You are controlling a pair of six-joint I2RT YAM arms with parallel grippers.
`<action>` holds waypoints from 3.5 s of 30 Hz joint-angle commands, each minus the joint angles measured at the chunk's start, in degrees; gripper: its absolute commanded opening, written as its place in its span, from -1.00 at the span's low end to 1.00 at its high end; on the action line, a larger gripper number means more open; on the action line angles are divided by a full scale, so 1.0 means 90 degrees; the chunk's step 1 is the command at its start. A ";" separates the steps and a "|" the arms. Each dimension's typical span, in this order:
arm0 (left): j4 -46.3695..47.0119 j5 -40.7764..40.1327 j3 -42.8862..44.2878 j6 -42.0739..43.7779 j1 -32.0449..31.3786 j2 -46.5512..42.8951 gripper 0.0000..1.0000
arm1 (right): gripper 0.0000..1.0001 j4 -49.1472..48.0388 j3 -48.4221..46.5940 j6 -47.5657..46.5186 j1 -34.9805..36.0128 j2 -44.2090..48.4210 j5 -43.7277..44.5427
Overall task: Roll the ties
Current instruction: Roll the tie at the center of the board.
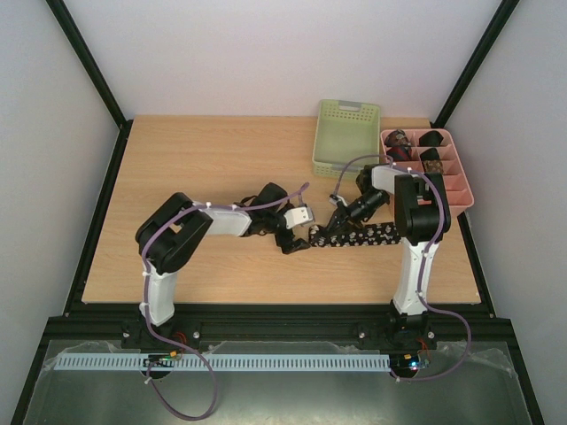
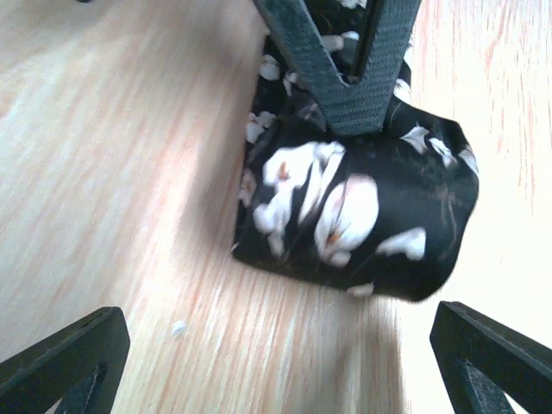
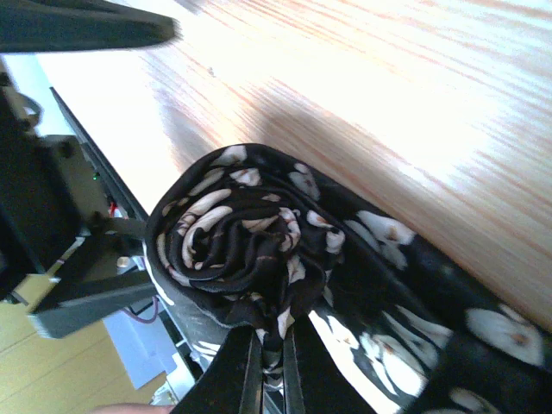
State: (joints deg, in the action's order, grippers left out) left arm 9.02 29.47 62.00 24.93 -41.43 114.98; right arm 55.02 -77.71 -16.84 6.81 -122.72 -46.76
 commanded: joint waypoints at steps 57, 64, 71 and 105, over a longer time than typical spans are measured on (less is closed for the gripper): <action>0.0924 -0.0873 -0.1192 -0.0146 -0.0211 -0.0170 -0.41 | -0.20 -0.0088 -0.0282 0.0477 0.0067 0.0024 0.0114; -0.0037 -0.1271 -0.0909 0.0026 -0.0266 -0.0166 -0.43 | 0.08 0.0718 -0.0599 0.0270 0.0136 0.0228 -0.0751; -0.0276 -0.1306 -0.0712 0.0045 -0.0308 -0.0063 -0.41 | -0.03 0.0469 -0.0372 0.0380 0.0551 0.0046 -0.0426; 0.2396 0.0780 -0.0260 -0.0647 -0.0325 0.0488 0.55 | -0.97 -0.0912 0.0308 0.0492 0.0411 -0.0429 0.1342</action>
State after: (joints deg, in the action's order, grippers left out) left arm 27.35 34.28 56.75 17.12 -43.31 116.92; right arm 51.00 -76.27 -13.61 9.02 -122.45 -42.87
